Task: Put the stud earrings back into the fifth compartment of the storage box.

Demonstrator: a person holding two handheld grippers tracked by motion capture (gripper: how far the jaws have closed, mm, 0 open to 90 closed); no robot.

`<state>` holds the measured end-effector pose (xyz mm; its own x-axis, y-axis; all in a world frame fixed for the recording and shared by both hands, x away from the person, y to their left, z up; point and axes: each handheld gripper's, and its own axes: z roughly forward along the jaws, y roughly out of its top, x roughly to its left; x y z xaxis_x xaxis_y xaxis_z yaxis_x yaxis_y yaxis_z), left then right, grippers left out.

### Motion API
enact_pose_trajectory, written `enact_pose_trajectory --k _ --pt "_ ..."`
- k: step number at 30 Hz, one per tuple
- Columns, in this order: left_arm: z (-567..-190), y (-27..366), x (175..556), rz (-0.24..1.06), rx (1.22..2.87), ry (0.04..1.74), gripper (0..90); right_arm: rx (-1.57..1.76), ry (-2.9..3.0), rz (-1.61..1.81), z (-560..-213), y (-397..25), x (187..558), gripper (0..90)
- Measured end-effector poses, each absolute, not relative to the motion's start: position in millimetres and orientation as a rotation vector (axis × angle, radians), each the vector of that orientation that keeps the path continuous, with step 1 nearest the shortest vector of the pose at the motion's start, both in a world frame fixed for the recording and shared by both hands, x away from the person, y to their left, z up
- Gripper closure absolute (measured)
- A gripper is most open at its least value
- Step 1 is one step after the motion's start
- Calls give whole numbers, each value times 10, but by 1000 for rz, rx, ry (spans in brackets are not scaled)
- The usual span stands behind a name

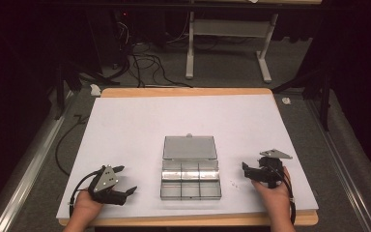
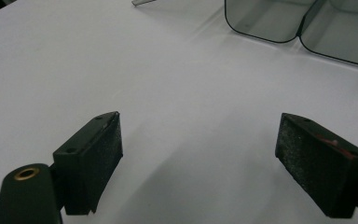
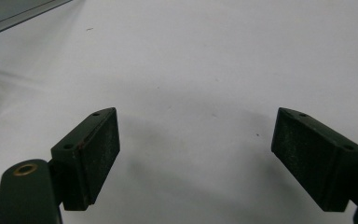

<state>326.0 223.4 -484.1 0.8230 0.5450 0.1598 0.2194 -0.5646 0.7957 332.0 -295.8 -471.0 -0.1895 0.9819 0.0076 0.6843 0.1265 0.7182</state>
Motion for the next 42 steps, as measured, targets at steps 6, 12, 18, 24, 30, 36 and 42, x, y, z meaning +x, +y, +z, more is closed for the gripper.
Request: enact_pose_trajectory --k 6,12,18,24,30,36,42 --pt "-4843 2224 3243 517 2175 543 153 1548 1905 899 -4602 -2912 3197 213" --pt "-4842 2230 3254 505 2169 556 153 1564 1910 911 -4596 -2900 3191 237" --pt "-4842 2228 3251 507 2168 553 153 1540 1927 894 -4599 -2875 3187 263" --pt "-4843 2226 3254 505 2171 555 153 1518 1949 900 -4588 -2821 3169 306" --pt "-4843 2224 3252 508 2176 551 153 1487 1987 927 -4567 -2742 3144 340" --pt "-4842 2225 3254 507 2178 551 153 1465 2016 947 -4548 -2672 3129 354" --pt "-4843 2222 3253 508 2181 550 153 1443 2042 954 -4533 -2610 3111 369"
